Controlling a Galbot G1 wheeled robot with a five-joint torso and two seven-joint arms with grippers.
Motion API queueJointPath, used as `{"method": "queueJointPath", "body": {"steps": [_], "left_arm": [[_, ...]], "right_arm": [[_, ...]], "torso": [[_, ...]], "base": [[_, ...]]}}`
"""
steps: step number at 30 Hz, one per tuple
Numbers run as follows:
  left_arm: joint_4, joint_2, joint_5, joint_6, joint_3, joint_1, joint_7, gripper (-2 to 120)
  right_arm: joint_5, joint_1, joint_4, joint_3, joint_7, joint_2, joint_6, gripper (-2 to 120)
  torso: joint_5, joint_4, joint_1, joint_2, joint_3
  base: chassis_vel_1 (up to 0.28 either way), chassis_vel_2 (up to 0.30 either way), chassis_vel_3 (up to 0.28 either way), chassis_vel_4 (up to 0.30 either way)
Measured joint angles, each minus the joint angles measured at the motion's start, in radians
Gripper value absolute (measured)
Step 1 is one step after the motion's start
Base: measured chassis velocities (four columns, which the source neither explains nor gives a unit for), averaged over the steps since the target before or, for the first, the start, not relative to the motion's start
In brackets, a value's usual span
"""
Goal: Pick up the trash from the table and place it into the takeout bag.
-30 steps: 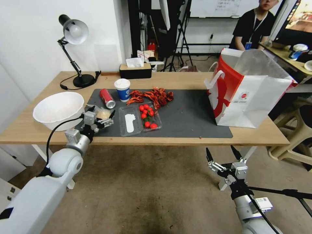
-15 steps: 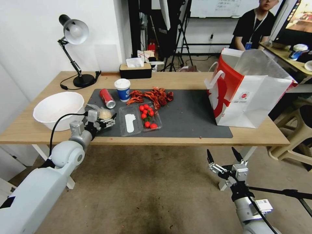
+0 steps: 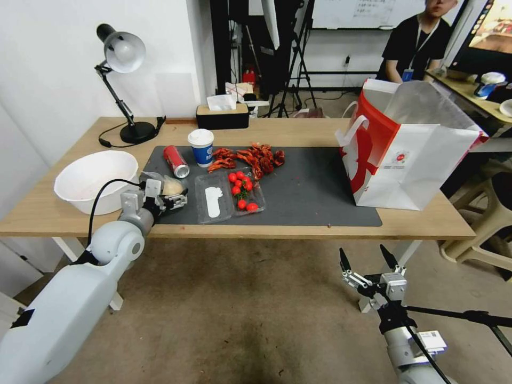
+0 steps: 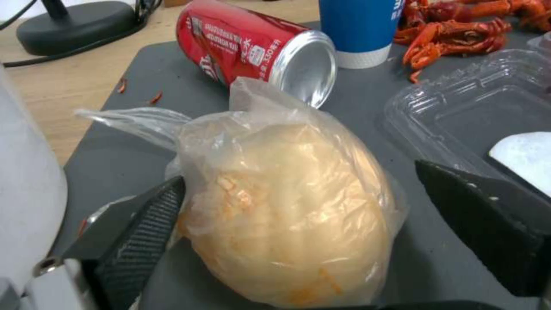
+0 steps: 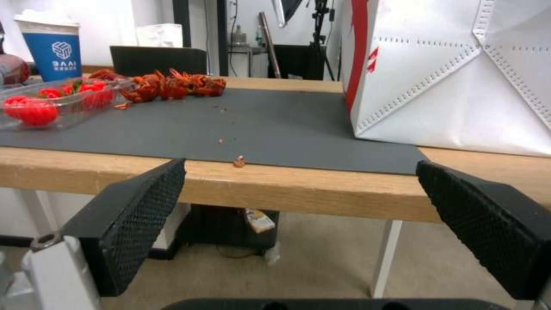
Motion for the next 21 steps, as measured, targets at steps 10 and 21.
{"method": "queueJointPath", "body": {"steps": [10,21], "left_arm": [[0.018,0.003,0.023,0.01,0.014,-0.002,-0.029,66],[-0.019,0.022,0.019,-0.138,-0.008,0.031,0.053,23]], "right_arm": [[-0.003,0.002,-0.002,-0.005,0.0,0.005,0.0,100],[-0.011,0.002,-0.002,-0.011,0.001,0.015,0.002,100]], "torso": [[0.0001,0.0,0.0,0.0,0.0],[0.0,0.0,0.0,0.0,0.0]], "base": [[0.0,0.0,0.0,0.0],[0.0,0.0,0.0,0.0]]}}
